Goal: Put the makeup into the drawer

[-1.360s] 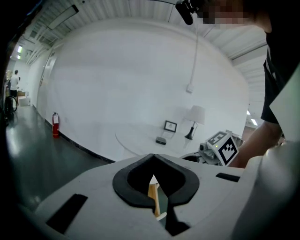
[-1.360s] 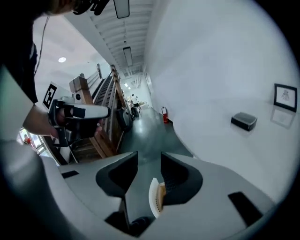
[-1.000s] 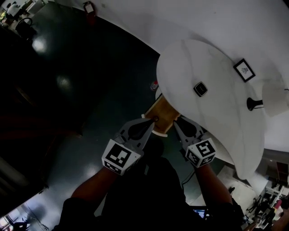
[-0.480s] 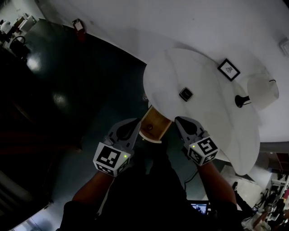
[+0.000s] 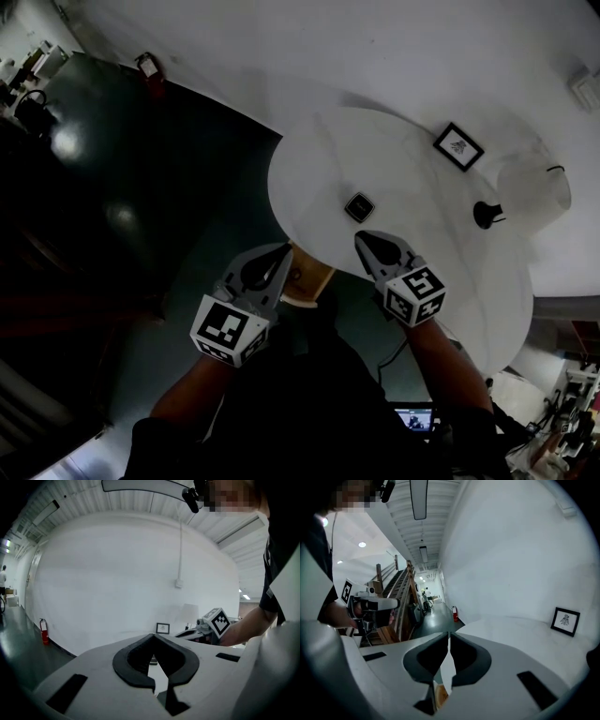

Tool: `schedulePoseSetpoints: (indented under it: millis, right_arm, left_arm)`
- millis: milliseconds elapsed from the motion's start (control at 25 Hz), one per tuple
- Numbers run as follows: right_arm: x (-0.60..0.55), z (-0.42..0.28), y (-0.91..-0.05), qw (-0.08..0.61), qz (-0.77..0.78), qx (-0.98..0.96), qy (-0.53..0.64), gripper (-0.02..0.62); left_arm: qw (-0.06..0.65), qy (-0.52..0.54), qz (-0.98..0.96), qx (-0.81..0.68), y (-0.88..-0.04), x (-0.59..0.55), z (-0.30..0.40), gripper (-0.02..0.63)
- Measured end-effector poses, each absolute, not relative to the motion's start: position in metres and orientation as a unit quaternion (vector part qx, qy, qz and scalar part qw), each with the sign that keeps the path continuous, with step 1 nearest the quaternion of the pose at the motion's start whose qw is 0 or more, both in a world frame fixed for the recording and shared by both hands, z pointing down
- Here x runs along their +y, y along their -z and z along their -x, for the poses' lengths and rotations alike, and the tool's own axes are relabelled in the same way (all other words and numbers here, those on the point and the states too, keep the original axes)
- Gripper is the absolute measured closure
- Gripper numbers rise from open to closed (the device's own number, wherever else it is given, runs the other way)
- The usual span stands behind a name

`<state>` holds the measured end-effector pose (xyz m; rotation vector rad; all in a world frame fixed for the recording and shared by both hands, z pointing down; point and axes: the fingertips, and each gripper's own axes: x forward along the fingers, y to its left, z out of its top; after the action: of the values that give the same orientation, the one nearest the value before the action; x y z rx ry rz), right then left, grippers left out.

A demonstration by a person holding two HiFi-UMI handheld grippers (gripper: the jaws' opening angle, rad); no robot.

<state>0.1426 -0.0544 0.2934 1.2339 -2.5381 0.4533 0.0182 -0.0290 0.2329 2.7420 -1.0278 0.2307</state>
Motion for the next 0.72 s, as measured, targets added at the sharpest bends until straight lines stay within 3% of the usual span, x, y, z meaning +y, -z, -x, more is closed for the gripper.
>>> schedulePoseSetpoints:
  millis: [440, 560, 720]
  right_arm:
    - [-0.099, -0.191, -0.33, 0.195, -0.38, -0.885, -0.186, 0.57]
    - [-0.107, -0.195, -0.346, 0.214, -0.362, -0.886, -0.198, 0.471]
    - [-0.119, -0.2, -0.368, 0.247, -0.344, -0.883, -0.201, 0.425]
  left_arm:
    - [0.106, -0.08, -0.912, -0.387, -0.232, -0.065, -0.061, 0.597]
    - [0.109, -0.08, -0.908, -0.397, -0.236, -0.072, -0.068, 0.597]
    - [0.113, -0.081, -0.903, -0.406, -0.24, -0.078, -0.075, 0.597]
